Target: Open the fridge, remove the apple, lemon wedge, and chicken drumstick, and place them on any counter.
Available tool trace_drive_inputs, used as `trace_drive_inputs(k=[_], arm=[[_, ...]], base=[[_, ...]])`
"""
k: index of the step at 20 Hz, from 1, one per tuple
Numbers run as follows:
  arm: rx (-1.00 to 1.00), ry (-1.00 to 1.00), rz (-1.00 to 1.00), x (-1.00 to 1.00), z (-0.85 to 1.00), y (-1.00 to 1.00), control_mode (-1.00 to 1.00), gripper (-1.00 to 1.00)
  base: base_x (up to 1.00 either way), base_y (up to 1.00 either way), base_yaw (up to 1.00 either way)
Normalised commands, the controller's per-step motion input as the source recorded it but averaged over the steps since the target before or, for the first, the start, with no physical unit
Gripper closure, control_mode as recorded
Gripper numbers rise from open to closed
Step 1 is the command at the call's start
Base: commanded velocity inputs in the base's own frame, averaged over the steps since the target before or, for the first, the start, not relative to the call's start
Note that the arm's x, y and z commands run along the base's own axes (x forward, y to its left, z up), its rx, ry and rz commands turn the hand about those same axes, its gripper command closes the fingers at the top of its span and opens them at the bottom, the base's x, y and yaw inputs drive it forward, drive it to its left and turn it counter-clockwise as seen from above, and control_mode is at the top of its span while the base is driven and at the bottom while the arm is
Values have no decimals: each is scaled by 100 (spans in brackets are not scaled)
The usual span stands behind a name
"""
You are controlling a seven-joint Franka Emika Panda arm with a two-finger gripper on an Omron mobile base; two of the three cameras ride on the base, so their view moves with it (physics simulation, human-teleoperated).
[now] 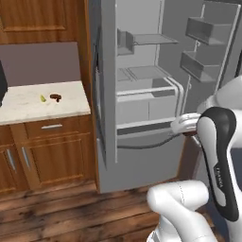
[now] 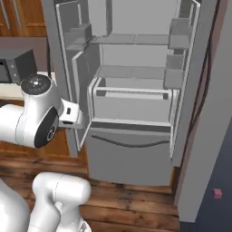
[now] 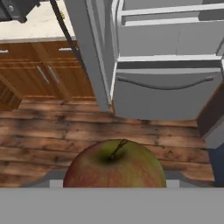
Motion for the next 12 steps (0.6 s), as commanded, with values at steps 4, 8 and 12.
trace_drive_inputs(k=[4,8,12], arm=[[0,0,0,0,0,0,100,100],[0,0,0,0,0,0,100,100],[0,0,0,0,0,0,100,100]], base=[[0,100,0],[14,100,2],[36,100,2]])
